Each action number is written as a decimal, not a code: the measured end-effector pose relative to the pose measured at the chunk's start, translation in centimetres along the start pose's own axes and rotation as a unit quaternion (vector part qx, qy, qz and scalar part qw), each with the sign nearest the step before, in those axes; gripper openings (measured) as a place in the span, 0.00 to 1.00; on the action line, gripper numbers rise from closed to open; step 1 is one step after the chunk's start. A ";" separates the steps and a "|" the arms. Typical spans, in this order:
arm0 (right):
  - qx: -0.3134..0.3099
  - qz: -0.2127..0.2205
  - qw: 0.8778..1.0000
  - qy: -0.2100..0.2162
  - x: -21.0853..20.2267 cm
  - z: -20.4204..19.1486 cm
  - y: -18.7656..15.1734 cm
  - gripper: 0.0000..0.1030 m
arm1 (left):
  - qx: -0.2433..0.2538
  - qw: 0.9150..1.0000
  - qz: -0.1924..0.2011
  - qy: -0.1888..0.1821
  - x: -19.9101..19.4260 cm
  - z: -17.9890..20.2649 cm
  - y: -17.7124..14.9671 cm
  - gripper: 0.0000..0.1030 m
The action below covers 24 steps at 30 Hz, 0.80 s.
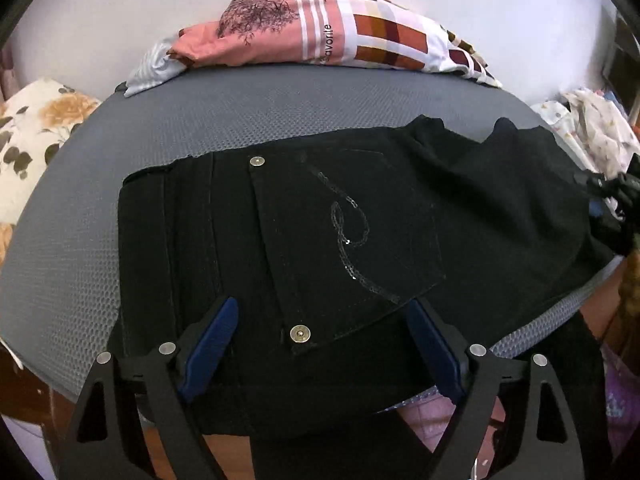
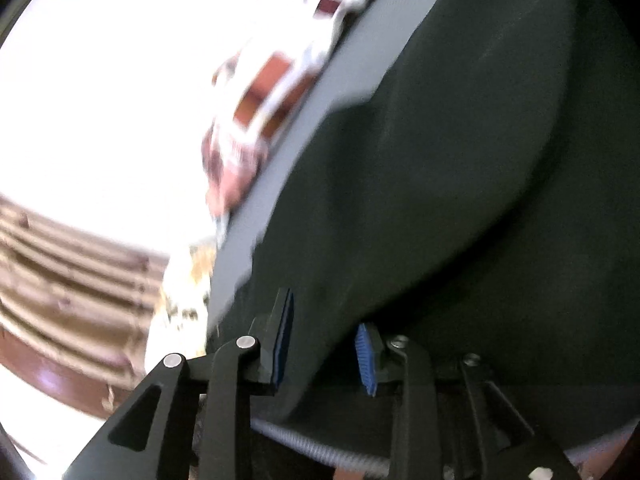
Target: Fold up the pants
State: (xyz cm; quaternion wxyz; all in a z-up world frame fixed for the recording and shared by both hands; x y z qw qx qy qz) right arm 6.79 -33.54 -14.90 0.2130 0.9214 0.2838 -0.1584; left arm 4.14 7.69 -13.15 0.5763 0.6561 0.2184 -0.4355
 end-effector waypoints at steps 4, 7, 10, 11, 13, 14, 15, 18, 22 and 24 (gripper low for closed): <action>0.036 0.074 0.997 -0.004 -3.0 3.3 7.6 0.28 | 0.023 0.999 -0.005 0.023 0.4 0.9 -0.2 0.84; 0.047 0.100 0.994 -0.025 -4.6 4.9 12.3 0.28 | 0.026 0.999 -0.006 0.024 0.6 0.8 -0.1 0.84; 0.060 0.113 0.991 -0.042 -6.0 6.1 16.3 0.16 | 0.025 0.999 -0.004 0.027 0.4 0.8 -0.3 0.84; 0.055 0.118 0.990 -0.060 -6.7 6.1 17.3 0.07 | 0.028 0.999 -0.004 0.029 0.5 0.9 -0.3 0.84; 0.046 0.137 0.988 -0.060 -8.4 5.2 18.3 0.05 | 0.030 0.999 -0.003 0.030 0.6 0.9 -0.3 0.84; 0.039 0.144 0.987 -0.053 -9.3 4.7 18.3 0.05 | 0.029 0.999 -0.004 0.030 0.4 0.7 -0.3 0.84; 0.026 0.151 0.987 -0.051 -10.4 4.0 18.1 0.05 | 0.028 0.999 -0.004 0.029 0.4 0.7 -0.3 0.84; 0.003 0.171 0.984 -0.047 -14.6 2.4 15.7 0.05 | 0.023 0.999 -0.004 0.023 0.4 0.6 -0.1 0.84; 0.030 0.174 0.981 -0.077 -18.5 5.3 10.6 0.05 | 0.025 0.999 -0.003 0.022 0.4 0.6 -0.2 0.84; 0.056 0.157 0.981 -0.101 -18.8 8.4 8.6 0.05 | 0.024 0.999 -0.003 0.022 0.4 0.8 -0.1 0.84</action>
Point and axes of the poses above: each gripper's, at about its wrist camera, not at the fingertips, and x roughly the way its jaws point, z to its right, y to its top, the point moved 3 cm from there along x, roughly the way its jaws point, and after that the axes turned 2 degrees about x, right-handed, at the moved point
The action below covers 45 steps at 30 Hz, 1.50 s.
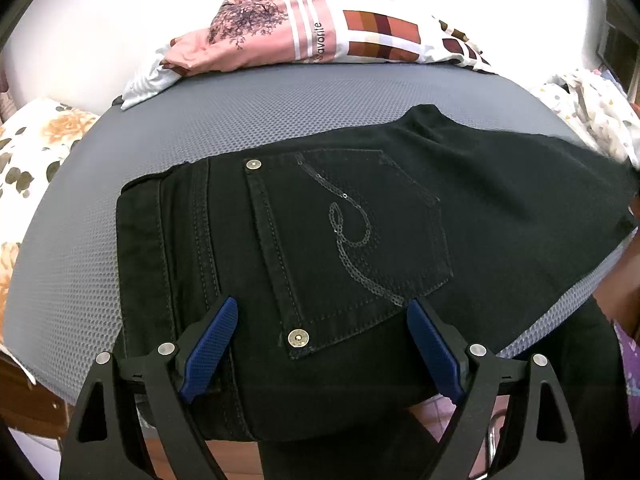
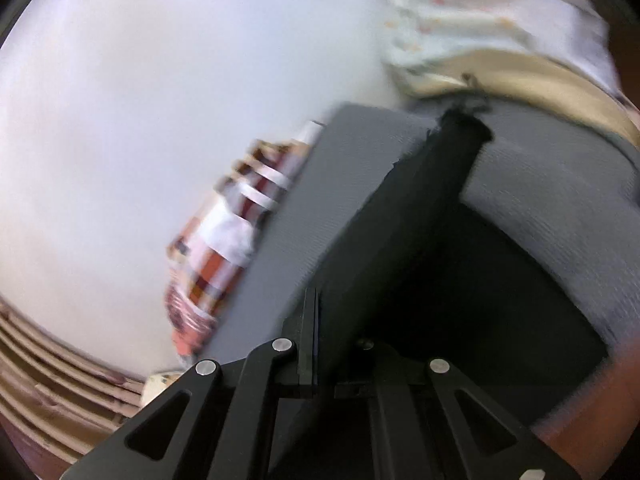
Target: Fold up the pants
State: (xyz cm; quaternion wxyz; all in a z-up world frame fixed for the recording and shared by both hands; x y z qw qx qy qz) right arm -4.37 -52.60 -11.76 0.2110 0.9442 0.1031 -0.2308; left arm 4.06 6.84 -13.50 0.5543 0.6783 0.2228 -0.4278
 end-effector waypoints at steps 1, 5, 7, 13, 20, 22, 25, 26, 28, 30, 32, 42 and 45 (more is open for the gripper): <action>0.019 -0.010 1.000 -0.009 0.2 1.7 -0.8 0.05 | 0.001 1.000 0.000 -0.001 0.0 -0.1 0.0 0.84; 0.081 -0.029 0.996 0.015 1.3 5.2 -1.4 0.00 | 0.008 1.000 0.001 0.002 0.0 0.1 -0.2 0.84; 0.105 -0.033 0.993 0.041 1.0 5.9 -1.1 0.02 | 0.013 1.000 0.002 0.003 -0.1 0.1 -0.2 0.84; 0.135 -0.002 0.990 0.038 -1.3 8.5 -0.5 0.07 | 0.012 1.000 0.004 0.004 0.0 0.2 -0.3 0.85; 0.112 0.014 0.994 0.013 -3.4 8.4 0.1 0.04 | 0.012 1.000 0.003 0.005 0.1 0.4 -0.3 0.85; 0.137 -0.003 0.990 0.042 -2.9 9.0 -0.1 0.09 | 0.013 1.000 0.003 0.005 0.1 0.4 -0.3 0.85; 0.157 -0.022 0.985 0.074 -3.1 8.9 -0.1 0.29 | 0.013 1.000 0.003 0.003 0.0 0.3 -0.3 0.85; 0.155 -0.029 0.984 0.081 -3.1 8.3 -0.3 0.38 | 0.013 1.000 0.002 0.003 0.0 0.4 -0.3 0.85; 0.137 -0.039 0.985 0.095 -2.9 6.6 -1.2 0.53 | 0.014 1.000 0.002 0.002 0.0 0.4 -0.2 0.85; 0.122 -0.066 0.986 0.092 -2.0 5.2 -2.1 0.53 | 0.012 1.000 0.002 0.002 0.1 0.4 -0.2 0.85; 0.109 -0.097 0.985 0.090 -0.7 4.1 -3.5 0.52 | 0.007 1.000 0.002 -0.004 -0.1 0.3 -0.2 0.85; 0.032 -0.136 0.990 0.030 1.4 2.5 -6.7 0.05 | -0.121 0.991 0.057 0.010 -8.3 -7.8 1.2 0.85; 0.017 -0.134 0.990 0.028 1.4 2.3 -6.7 0.05 | -0.175 0.984 0.024 -0.006 -9.2 -12.0 -0.8 0.85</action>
Point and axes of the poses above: each gripper's, at about its wrist camera, not at the fingertips, and x roughly the way its jaws point, z to its right, y to its top, the point moved 3 cm from there along x, roughly the way its jaws point, and after that the axes turned 2 degrees about x, right-handed, at the moved point
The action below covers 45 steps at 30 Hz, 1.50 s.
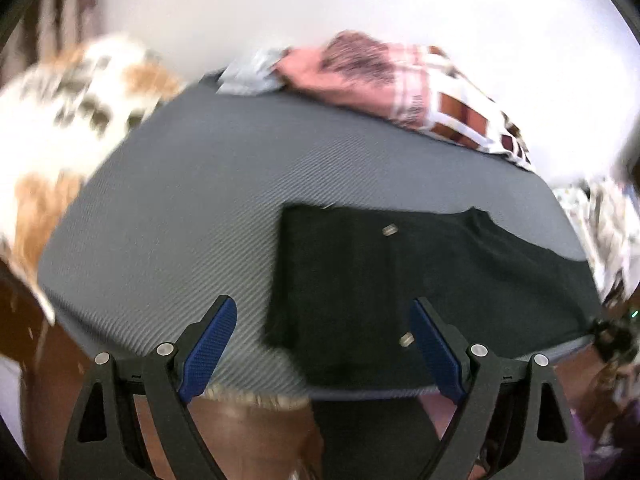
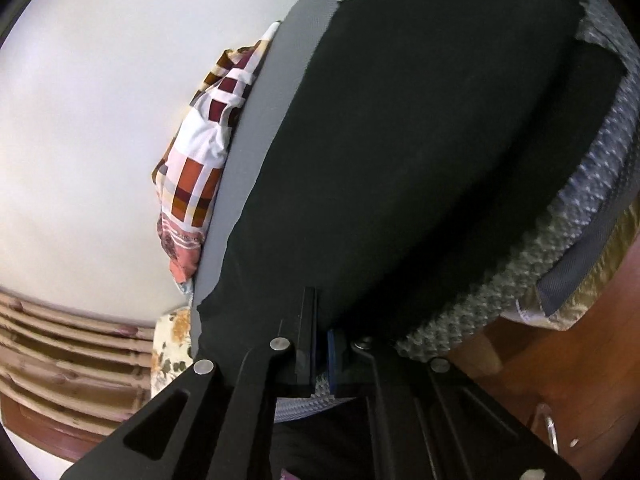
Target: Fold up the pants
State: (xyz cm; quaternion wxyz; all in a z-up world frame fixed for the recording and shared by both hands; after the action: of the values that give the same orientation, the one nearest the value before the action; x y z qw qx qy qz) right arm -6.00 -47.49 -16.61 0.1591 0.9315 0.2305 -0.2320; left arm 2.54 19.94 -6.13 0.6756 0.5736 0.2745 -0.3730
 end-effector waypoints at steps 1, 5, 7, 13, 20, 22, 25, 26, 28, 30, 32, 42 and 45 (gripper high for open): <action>0.001 0.001 1.000 0.002 0.0 0.0 0.0 0.05 | -0.005 1.000 -0.009 0.003 0.0 -0.8 -0.3 0.85; 0.024 0.005 1.000 0.019 0.1 0.4 0.0 0.05 | -0.011 0.998 -0.057 -0.026 1.5 -2.0 -2.6 0.85; 0.026 0.006 0.999 0.018 0.1 0.4 -0.1 0.05 | -0.013 0.996 -0.075 -0.045 2.7 -1.7 -3.4 0.84; 0.028 0.007 0.999 0.015 0.2 0.2 -0.2 0.05 | -0.046 0.981 -0.137 -0.128 6.3 0.0 -4.6 0.43; 0.029 0.007 0.999 0.016 0.2 0.2 -0.1 0.05 | -0.025 0.992 -0.102 -0.070 4.8 0.9 -2.7 0.33; 0.030 0.006 0.999 0.018 0.2 0.3 -0.1 0.06 | -0.022 0.995 -0.069 -0.065 3.3 0.9 -0.8 0.33; 0.028 0.000 0.999 0.020 0.6 0.1 -0.4 0.06 | -0.014 0.998 -0.031 -0.061 2.0 0.6 1.7 0.32; 0.022 0.000 1.000 0.016 0.7 0.0 -0.4 0.06 | -0.005 0.998 -0.036 -0.054 2.4 0.4 1.6 0.32; 0.021 -0.002 1.000 0.016 0.8 0.0 -0.3 0.05 | 0.013 0.997 -0.069 -0.032 4.8 0.3 0.4 0.33; 0.027 -0.004 0.999 0.022 0.9 0.2 -0.3 0.05 | 0.041 0.996 -0.076 -0.008 6.0 0.5 -0.8 0.33; 0.030 -0.007 0.999 0.028 0.9 0.3 -0.3 0.05 | 0.046 0.997 -0.064 0.001 5.8 0.6 -1.3 0.33; 0.066 -0.001 0.996 0.054 -0.1 1.4 0.5 0.09 | 0.021 0.998 -0.063 0.002 6.3 0.0 -2.5 0.36; 0.090 0.038 0.994 0.058 -2.3 2.8 1.6 0.09 | 0.017 0.998 -0.060 0.004 6.2 0.1 -2.7 0.37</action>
State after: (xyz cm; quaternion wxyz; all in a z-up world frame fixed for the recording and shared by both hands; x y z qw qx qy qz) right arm -7.99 -50.81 -17.54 0.0694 0.9620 0.1817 -0.1916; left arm 3.90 18.46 -12.61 0.6410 0.5691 0.3050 -0.4150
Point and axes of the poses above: each gripper's, at about its wrist camera, not at the fingertips, and x roughly the way its jaws point, z to its right, y to its top, the point moved 3 cm from there along x, roughly the way its jaws point, and after that the axes turned 2 degrees about x, right-handed, at the moved point
